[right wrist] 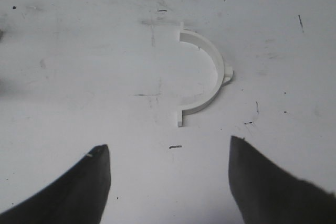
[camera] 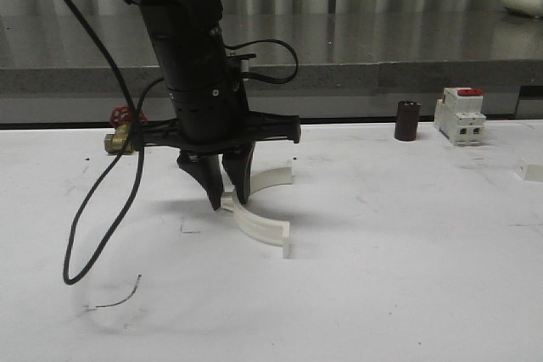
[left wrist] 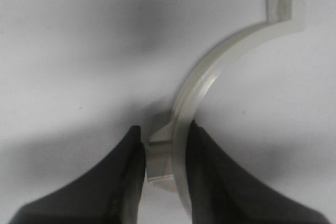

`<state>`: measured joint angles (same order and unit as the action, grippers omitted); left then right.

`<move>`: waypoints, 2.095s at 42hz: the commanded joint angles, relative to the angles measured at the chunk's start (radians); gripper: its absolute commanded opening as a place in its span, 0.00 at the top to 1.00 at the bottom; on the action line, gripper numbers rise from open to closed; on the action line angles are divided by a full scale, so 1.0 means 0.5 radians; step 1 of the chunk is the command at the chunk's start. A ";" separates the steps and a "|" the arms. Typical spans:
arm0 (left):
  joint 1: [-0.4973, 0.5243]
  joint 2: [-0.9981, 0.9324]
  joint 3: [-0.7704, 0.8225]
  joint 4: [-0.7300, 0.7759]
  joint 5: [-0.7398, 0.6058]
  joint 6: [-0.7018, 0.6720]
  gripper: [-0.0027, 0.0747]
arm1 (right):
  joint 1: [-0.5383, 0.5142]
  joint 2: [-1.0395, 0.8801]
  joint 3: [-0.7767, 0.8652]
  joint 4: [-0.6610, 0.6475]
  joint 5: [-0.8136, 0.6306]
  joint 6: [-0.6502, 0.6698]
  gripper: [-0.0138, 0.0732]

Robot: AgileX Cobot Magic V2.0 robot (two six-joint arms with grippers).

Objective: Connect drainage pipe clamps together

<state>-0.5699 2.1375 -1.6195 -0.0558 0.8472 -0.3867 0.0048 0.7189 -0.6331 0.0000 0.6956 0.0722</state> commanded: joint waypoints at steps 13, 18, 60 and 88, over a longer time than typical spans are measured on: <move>-0.018 -0.112 -0.060 -0.004 -0.039 -0.027 0.48 | -0.015 0.003 -0.065 -0.018 -0.101 -0.013 0.26; -0.018 -0.161 -0.070 -0.083 0.001 0.105 0.45 | -0.015 0.003 -0.065 -0.018 -0.101 -0.013 0.26; 0.408 -2.540 1.540 -0.406 -0.387 1.326 0.45 | -0.015 0.003 -0.065 -0.018 -0.101 -0.013 0.26; 0.408 -3.077 1.917 -0.418 -0.424 1.326 0.47 | -0.025 0.107 -0.204 -0.077 0.043 -0.013 0.26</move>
<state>-0.3670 0.5998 -0.6338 -0.2393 0.7133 0.2778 0.0039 0.7344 -0.6610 -0.0128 0.7140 0.0722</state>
